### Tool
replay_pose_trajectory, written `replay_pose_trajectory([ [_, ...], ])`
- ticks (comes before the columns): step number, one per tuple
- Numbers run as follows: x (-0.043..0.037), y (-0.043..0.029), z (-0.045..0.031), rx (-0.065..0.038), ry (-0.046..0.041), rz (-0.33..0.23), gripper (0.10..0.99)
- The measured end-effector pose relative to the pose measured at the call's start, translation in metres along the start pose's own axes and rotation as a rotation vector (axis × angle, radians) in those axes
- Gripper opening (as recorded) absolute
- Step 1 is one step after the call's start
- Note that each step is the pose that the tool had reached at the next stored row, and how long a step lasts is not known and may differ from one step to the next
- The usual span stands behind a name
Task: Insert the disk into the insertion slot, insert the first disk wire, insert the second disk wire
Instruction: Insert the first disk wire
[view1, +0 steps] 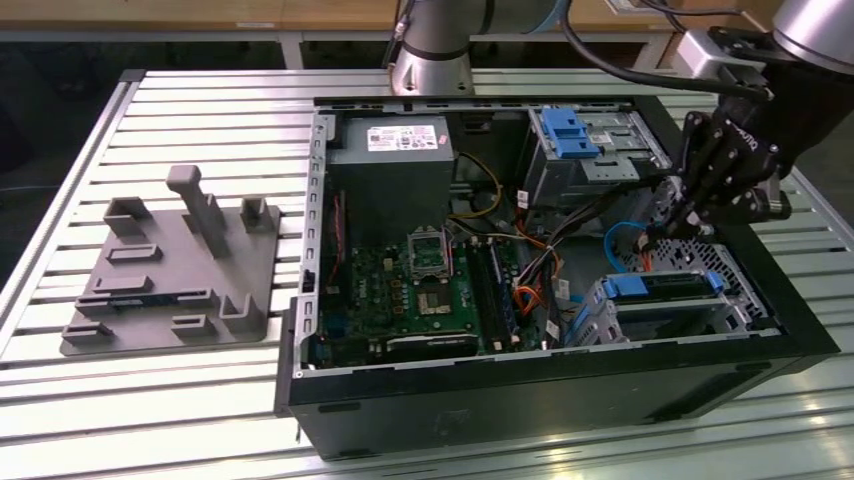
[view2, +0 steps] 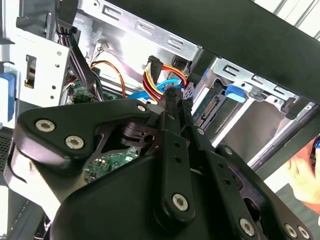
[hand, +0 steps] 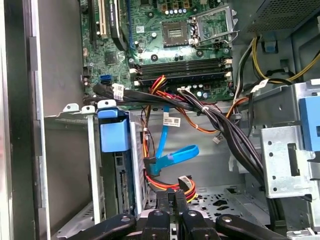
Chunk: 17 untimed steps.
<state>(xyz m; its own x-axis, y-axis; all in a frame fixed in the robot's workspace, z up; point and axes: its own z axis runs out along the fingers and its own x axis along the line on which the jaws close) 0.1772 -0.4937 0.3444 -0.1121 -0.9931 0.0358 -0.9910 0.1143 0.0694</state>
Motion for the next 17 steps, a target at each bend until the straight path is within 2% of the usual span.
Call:
replay_pose_trajectory([
  [9,0.0059,-0.0006,0.0002,0.000,-0.0052,-0.012,0.165],
  [17,0.0061,-0.0006,0.0001,0.000,-0.0060,-0.012,0.165],
])
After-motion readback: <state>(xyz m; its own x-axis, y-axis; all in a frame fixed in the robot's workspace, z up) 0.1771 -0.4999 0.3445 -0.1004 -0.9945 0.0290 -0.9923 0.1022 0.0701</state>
